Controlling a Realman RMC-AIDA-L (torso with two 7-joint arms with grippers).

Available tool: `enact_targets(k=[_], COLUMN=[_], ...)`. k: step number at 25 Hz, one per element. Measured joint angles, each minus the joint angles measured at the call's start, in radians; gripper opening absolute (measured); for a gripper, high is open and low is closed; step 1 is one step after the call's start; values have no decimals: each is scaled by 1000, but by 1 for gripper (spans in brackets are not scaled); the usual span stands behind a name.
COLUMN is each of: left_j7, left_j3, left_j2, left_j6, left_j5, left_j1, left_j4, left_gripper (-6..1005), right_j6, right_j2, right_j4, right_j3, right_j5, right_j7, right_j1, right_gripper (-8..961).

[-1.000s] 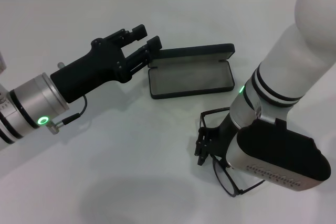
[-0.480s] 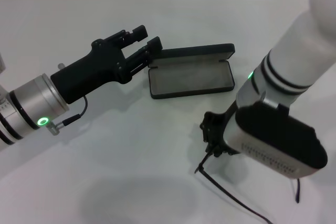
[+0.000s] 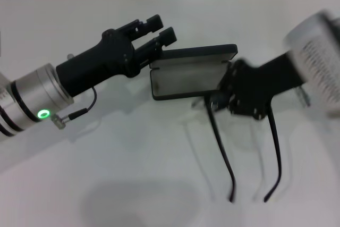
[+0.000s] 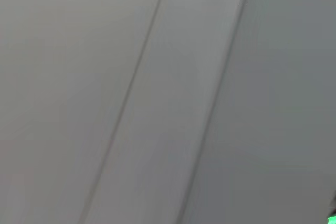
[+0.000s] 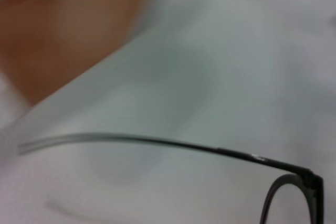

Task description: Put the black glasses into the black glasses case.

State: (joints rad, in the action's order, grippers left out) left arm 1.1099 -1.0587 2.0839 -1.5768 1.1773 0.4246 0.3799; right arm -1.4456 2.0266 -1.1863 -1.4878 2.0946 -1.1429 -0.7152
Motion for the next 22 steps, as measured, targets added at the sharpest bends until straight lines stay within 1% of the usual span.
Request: enact_targets(k=[3,4,5,7,9,10,11,12,14,19,22], left_j7=[79,97,112,149,204,237,275,327,387,429,437], left_j3=[-1,-1,-1,-1,-1,-1,-1,-1,-1,-1,-1], left_j2=[-20,-28,-34,-42,-45,-46,-47,-48,-47,-31,-24], left_j6=[-66,-102,-139,-199,-223,-224,-219,-205,-183,-168,-171], left_j5=[23,33,42,68,98,112,130,159,203,289,296], left_j1=[29,40,55,89,126,147,171,207,252,327,353], left_j4=[3,4,8,21,39,45,46,46,43,44,49], left_gripper=[503,503,503,503,503,503,503,503,503,504,503], right_j6=[4,7,11,18,25,25,25,26,28,30,31], right_j2=[-4,-4,-4,-4,-6,-6,-9,-11,-11,-2,-2], right_j4=[47,63,98,164,291,330,412,456,520,551,561], right_j3=[155,190,237,297,360,372,390,393,395,385,387], right_j5=[-136,-170,-221,-300,-423,-457,-528,-554,-586,-592,-595], right_j7=[4,7,17,36,84,102,139,158,189,205,205], right_j1=[85,104,135,166,183,183,179,173,158,148,151], right_gripper=[97,97,97,97,96,96,96,96,96,96,96])
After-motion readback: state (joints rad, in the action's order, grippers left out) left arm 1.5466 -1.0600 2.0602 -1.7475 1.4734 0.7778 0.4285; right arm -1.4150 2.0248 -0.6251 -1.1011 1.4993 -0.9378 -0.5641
